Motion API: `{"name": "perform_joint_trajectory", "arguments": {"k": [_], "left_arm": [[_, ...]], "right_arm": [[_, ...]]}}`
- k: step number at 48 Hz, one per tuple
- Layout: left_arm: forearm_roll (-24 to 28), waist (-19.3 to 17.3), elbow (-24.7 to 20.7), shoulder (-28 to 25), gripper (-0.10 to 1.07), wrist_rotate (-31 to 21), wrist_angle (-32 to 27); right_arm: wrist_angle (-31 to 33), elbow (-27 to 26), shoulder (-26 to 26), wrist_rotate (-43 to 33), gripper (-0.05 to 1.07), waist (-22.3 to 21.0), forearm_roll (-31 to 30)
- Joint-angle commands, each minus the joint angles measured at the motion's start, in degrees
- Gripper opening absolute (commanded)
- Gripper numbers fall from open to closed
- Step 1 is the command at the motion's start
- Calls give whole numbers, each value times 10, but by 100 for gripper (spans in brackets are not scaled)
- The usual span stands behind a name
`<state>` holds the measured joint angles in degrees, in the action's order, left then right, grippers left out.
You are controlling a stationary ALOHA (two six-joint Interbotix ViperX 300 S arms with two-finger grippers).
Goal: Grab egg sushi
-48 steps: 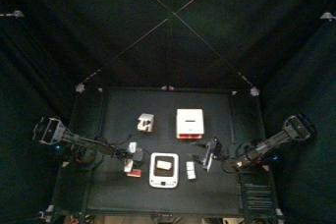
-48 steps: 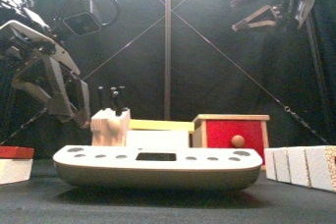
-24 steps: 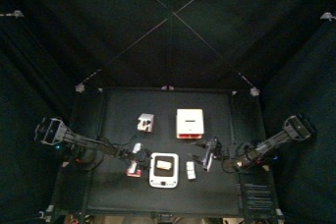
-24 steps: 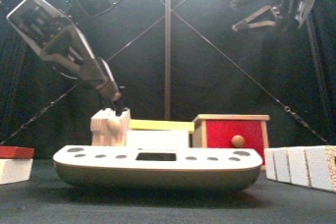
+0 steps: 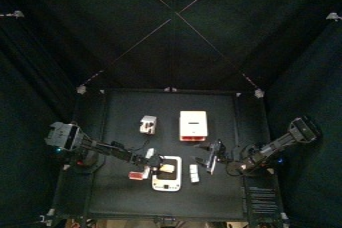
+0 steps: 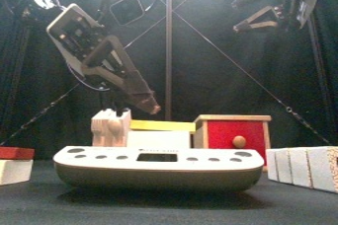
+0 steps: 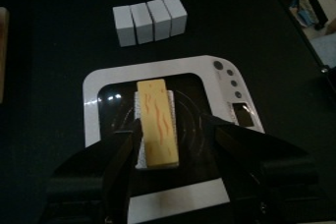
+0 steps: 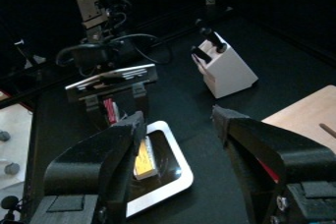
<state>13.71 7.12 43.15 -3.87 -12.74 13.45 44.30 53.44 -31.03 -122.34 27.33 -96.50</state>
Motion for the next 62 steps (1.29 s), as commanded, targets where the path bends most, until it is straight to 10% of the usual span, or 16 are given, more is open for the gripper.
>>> {"name": "perform_joint_trajectory", "arguments": {"k": [1,32,62], "left_arm": [[-1,-3,-21,-7,86,0,0],[1,-11,-36,-27,84,1,-29],[-1,-11,-33,1,56,0,-46]], "right_arm": [[2,-4,-5,-1,91,-1,-2],[2,-4,-5,-1,91,0,-2],[2,-4,-5,0,91,-1,0]]}}
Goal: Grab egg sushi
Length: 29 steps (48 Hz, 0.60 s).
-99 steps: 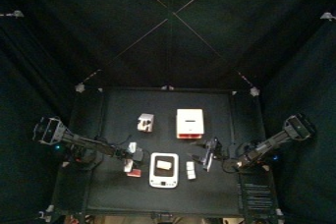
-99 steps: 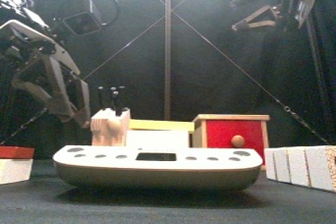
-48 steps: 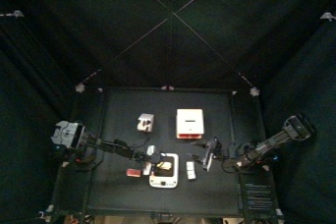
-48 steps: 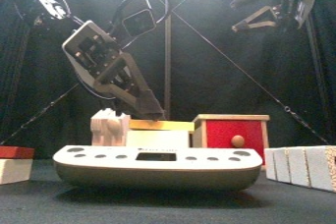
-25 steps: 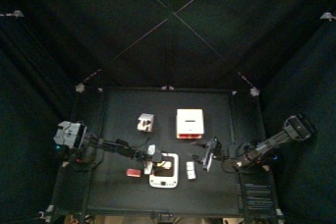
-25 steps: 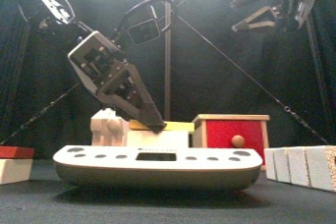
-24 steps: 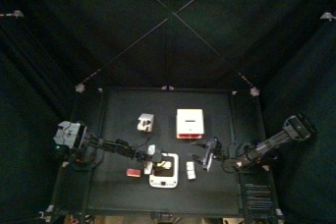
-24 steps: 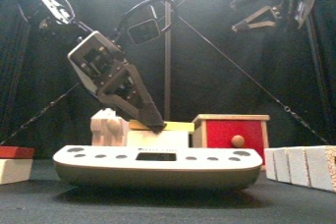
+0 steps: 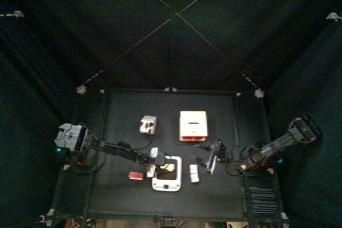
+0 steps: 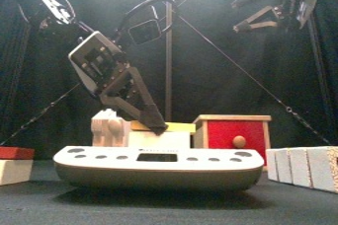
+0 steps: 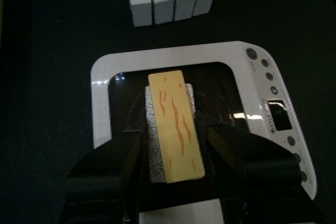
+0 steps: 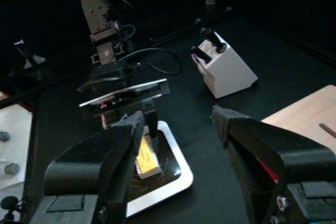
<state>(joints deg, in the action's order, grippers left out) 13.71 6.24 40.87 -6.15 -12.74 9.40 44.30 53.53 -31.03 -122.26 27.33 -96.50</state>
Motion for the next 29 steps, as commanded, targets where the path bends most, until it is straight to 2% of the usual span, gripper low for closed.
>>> {"name": "perform_joint_trajectory", "arguments": {"k": [1,29], "left_arm": [[-1,-2,-10,27,56,0,-9],[0,4,-4,42,56,1,-28]], "right_arm": [[3,-4,-5,-1,91,-1,0],[2,-4,-4,-5,91,-2,3]]}}
